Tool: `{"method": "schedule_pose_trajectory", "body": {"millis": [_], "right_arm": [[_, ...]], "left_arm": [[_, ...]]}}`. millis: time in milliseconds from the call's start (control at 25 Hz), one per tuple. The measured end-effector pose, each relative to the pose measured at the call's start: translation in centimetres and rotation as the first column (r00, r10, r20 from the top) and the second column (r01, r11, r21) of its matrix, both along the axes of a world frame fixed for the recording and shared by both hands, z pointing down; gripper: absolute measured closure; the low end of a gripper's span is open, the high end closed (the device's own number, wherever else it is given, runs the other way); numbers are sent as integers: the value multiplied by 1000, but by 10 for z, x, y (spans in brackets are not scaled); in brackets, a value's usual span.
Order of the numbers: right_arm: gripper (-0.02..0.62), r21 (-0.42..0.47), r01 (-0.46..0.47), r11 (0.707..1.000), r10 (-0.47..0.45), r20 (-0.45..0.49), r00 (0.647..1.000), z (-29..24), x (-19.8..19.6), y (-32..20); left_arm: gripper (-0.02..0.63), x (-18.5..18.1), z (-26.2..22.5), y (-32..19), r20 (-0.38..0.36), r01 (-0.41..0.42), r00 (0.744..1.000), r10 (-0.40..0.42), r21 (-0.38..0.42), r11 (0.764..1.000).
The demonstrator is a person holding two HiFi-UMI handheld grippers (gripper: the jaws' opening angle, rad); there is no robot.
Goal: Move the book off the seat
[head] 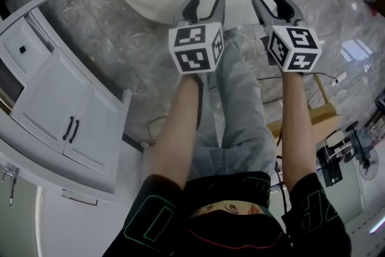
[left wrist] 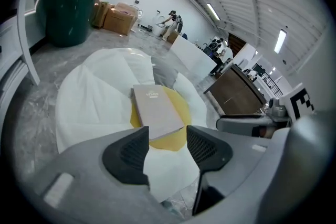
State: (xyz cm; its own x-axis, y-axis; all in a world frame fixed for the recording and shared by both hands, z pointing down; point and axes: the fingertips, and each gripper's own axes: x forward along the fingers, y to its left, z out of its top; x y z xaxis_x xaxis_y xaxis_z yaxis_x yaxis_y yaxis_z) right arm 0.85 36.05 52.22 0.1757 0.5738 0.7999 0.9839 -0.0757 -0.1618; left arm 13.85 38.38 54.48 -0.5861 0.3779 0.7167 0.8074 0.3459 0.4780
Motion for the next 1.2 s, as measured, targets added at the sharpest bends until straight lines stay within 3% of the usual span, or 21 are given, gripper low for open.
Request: {"method": "schedule_pose_trajectory", "body": {"millis": [320, 520, 680, 880, 1200], "right_arm": [[368, 36, 56, 998, -56, 7, 998, 69, -33, 26], [347, 58, 129, 990, -129, -2, 992, 112, -44, 48], [334, 74, 163, 984, -162, -15, 987, 142, -51, 65], [329, 76, 193, 978, -191, -28, 981, 164, -58, 81], [319, 92, 206, 974, -195, -114, 974, 192, -61, 89]], "left_arm": [[358, -19, 70, 18, -14, 42, 999, -41, 58, 997], [313, -33, 106, 37, -26, 157, 988, -155, 98, 983], [302, -47, 132, 45, -51, 147, 989, -142, 114, 983], [299, -56, 156, 59, -51, 223, 975, -218, 140, 965], [296, -63, 183, 54, -55, 189, 982, -182, 173, 967]]}}
